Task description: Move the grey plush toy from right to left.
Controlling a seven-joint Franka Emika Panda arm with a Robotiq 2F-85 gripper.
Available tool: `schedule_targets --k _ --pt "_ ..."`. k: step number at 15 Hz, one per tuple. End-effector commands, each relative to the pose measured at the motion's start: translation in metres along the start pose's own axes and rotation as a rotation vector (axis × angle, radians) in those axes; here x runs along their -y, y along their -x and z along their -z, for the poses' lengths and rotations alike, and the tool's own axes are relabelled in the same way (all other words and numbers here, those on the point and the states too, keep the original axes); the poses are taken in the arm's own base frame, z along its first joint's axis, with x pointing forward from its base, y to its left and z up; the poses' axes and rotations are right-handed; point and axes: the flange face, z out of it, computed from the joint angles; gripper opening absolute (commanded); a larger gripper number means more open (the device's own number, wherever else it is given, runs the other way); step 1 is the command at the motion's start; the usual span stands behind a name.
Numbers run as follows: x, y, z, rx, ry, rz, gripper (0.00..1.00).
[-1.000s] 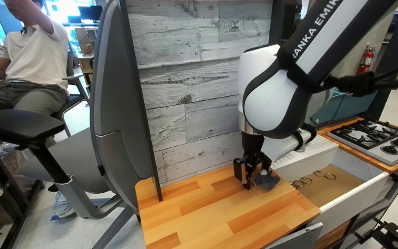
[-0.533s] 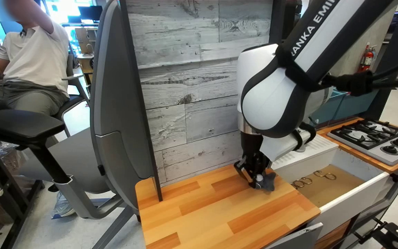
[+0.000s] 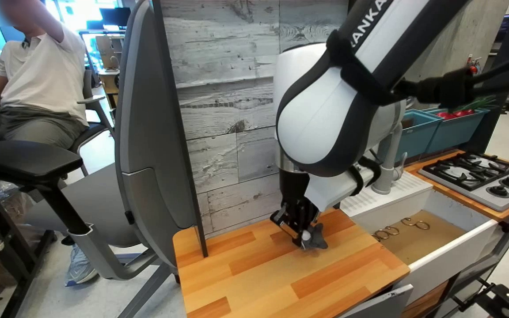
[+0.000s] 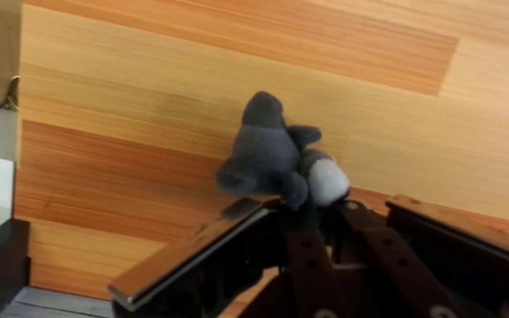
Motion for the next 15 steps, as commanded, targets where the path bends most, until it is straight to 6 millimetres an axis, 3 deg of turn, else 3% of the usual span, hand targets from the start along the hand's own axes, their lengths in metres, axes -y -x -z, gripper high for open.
schedule_targets --k 1,4,9,10,11,15 --pt "0.034 0.000 0.009 0.007 -0.037 0.052 0.03" --pt "0.048 -0.003 -0.001 0.018 -0.052 0.069 0.03" --pt "0.037 -0.011 -0.014 0.032 -0.041 0.074 0.03" --pt "0.036 -0.012 -0.015 0.037 -0.038 0.074 0.36" --pt "0.036 -0.013 -0.015 0.037 -0.037 0.078 0.37" --pt "0.046 -0.011 -0.011 0.088 0.000 0.142 0.65"
